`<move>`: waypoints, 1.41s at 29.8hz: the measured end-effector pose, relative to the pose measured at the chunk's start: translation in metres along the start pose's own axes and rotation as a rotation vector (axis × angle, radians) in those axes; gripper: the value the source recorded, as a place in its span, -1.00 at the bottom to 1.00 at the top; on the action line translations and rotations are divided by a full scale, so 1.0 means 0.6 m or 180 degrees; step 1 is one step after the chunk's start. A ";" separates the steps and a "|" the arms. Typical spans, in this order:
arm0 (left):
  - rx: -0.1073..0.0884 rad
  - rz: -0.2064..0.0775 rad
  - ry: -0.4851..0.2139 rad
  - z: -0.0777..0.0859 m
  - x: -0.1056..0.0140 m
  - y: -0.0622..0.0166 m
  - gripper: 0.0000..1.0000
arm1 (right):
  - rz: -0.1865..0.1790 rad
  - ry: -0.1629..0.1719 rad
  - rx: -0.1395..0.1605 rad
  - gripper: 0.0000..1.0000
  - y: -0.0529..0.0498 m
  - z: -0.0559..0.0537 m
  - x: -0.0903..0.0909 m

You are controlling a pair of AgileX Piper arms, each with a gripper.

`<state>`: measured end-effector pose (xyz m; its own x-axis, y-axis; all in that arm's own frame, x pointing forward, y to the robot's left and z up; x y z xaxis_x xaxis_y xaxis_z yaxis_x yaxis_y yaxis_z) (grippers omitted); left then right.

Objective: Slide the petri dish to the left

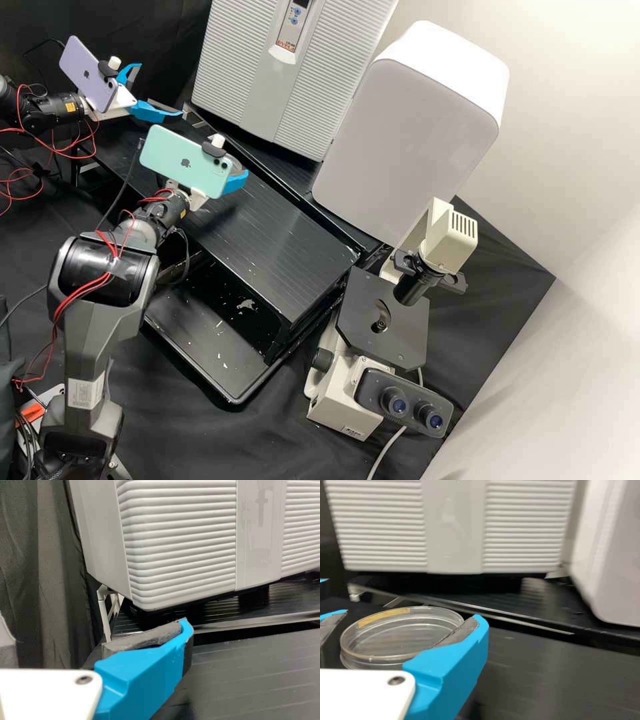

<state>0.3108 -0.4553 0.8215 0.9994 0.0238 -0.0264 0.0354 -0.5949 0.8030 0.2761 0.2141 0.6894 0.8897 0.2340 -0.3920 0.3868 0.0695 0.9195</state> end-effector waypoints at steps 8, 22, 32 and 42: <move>0.0000 0.0000 0.0000 0.000 0.000 0.000 1.00 | -0.0076 0.0125 -0.0070 -1.00 -0.015 -0.040 0.002; 0.0000 0.0000 0.0000 0.000 0.000 0.000 1.00 | -0.0099 0.0154 -0.0170 -1.00 -0.026 -0.069 0.015; 0.0000 0.0000 0.0000 0.000 0.000 0.000 1.00 | -0.0286 -0.0040 -0.0302 -1.00 -0.066 -0.048 0.046; 0.0000 0.0000 0.0000 0.000 0.000 0.000 1.00 | -0.0300 -0.0022 -0.0484 -1.00 -0.077 -0.070 0.062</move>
<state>0.3108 -0.4553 0.8215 0.9994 0.0238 -0.0264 0.0354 -0.5949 0.8030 0.2813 0.2601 0.6335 0.8531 0.2128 -0.4764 0.4280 0.2370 0.8722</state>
